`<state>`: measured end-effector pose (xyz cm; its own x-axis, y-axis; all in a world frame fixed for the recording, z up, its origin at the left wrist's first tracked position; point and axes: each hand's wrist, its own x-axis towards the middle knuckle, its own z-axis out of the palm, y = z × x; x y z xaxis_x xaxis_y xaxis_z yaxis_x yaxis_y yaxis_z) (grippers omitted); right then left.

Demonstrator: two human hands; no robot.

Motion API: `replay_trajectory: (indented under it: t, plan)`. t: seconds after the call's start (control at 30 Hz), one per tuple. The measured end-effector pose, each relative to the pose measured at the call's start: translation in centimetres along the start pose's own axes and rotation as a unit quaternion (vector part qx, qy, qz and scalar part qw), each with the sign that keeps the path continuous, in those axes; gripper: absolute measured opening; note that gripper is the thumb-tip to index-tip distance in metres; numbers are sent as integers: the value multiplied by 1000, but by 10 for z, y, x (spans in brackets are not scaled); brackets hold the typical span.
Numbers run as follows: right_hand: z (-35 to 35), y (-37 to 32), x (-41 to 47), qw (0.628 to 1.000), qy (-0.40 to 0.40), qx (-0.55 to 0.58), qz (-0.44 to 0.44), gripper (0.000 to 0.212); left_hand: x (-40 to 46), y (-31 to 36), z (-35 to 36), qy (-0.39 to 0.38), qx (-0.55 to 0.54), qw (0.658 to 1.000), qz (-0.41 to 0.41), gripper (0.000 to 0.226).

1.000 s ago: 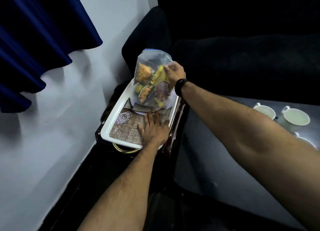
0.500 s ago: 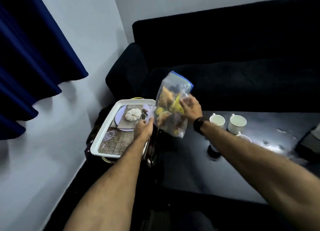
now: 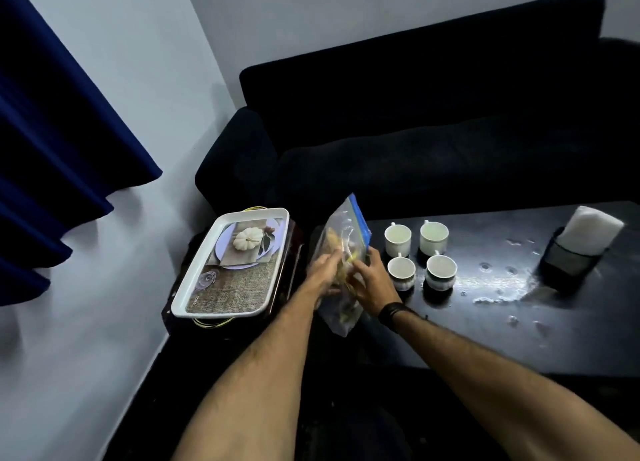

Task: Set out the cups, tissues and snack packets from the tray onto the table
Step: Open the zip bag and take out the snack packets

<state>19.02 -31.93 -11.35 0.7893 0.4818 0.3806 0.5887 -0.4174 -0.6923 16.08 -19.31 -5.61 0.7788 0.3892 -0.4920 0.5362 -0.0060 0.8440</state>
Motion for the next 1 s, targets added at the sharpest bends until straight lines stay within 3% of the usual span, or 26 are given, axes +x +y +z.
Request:
replay_trajectory:
  t: [0.1, 0.23, 0.33, 0.47, 0.6, 0.67, 0.73, 0.83, 0.9, 1.0]
  plan:
    - [-12, 2, -6, 998, -12, -59, -22, 12, -5, 9, 5, 34, -4, 999, 13, 50]
    - [-26, -10, 5, 991, -8, -120, -52, 17, -9, 37, 11, 71, -8, 994, 80, 72]
    - [-36, -19, 17, 980, 0, -167, -110, 25, -9, 51, 17, 95, 42, 987, 120, 81]
    - [-47, -30, 19, 941, 0, -240, -239, 23, -10, 55, 19, 222, 62, 968, 96, 55]
    - [-47, -26, 4, 926, -53, -233, -291, 27, -11, 47, 11, 242, 137, 959, 50, 33]
    - [-48, -24, -3, 950, -85, -167, -249, 37, -13, 44, 11, 238, 105, 964, 59, 25]
    - [-52, -26, -5, 984, -74, -58, -151, 49, -16, 41, 11, 237, 60, 968, 66, 18]
    - [-57, -35, 11, 997, -6, 80, 2, 36, -17, 40, 12, 221, 27, 973, 55, 23]
    - [-61, -38, 29, 992, -6, 92, 83, 30, -17, 41, 14, 205, 21, 977, 48, 26]
    - [-65, -39, 45, 983, -80, 58, 155, 35, -22, 43, 17, 154, -22, 987, 45, 16]
